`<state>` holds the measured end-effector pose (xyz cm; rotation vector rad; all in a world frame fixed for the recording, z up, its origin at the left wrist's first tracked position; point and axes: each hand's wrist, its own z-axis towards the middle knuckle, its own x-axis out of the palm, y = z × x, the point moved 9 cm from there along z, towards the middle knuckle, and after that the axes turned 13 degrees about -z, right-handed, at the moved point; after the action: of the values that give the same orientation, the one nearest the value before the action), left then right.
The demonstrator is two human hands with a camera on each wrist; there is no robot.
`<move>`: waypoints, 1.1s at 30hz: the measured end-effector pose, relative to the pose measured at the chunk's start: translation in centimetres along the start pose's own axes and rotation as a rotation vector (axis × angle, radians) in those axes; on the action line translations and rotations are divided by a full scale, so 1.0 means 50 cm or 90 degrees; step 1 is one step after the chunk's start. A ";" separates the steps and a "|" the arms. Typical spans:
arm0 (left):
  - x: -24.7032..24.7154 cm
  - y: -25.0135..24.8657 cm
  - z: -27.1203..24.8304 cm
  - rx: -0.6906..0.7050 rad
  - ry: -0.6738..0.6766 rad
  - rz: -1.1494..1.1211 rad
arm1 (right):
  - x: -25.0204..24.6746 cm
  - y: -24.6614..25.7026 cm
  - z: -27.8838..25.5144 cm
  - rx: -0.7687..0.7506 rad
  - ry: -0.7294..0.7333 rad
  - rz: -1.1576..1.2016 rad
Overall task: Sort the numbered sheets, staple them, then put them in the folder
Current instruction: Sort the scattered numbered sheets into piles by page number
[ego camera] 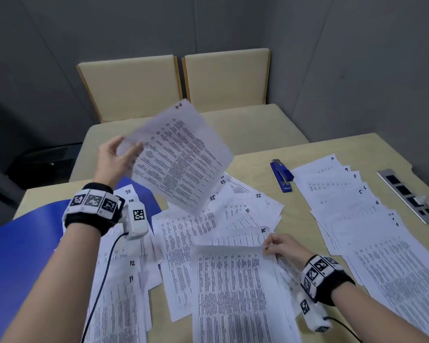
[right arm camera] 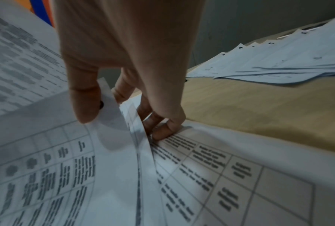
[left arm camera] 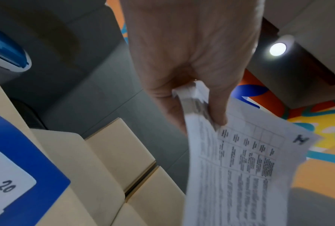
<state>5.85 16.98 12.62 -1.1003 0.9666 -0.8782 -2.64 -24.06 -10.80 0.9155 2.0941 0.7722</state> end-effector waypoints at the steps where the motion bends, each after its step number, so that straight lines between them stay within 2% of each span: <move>1: 0.011 -0.001 -0.002 -0.006 0.024 -0.015 | 0.001 0.001 -0.002 0.008 0.010 0.016; 6: 0.060 0.064 -0.007 -0.090 0.126 -0.076 | 0.004 -0.001 -0.003 0.048 0.052 0.102; 9: 0.109 0.088 -0.038 -0.147 0.234 -0.062 | 0.003 -0.008 -0.001 0.061 0.062 0.127; 14: 0.148 0.165 -0.082 -0.219 0.361 0.042 | 0.001 -0.008 -0.005 0.072 0.072 0.140; 17: 0.199 0.238 -0.146 -0.310 0.452 0.162 | 0.002 -0.006 -0.005 0.071 0.074 0.147; 20: 0.270 0.299 -0.220 -0.351 0.510 0.224 | 0.000 -0.003 -0.004 0.072 0.068 0.166; 24: 0.327 0.338 -0.302 -0.371 0.541 0.235 | -0.002 -0.006 0.000 0.077 0.046 0.168; 27: 0.360 0.352 -0.338 -0.330 0.572 0.198 | 0.000 -0.007 0.004 0.074 0.014 0.159; 30: 0.375 0.372 -0.344 -0.298 0.564 0.206 | 0.003 -0.006 0.001 0.074 -0.007 0.133; 33: 0.361 0.397 -0.338 -0.304 0.518 0.223 | 0.001 -0.011 0.001 0.055 -0.021 0.090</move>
<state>-2.05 -0.37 -12.73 -0.9086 2.0589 -0.8262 -2.83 -24.32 -11.25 1.1266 2.0635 0.7373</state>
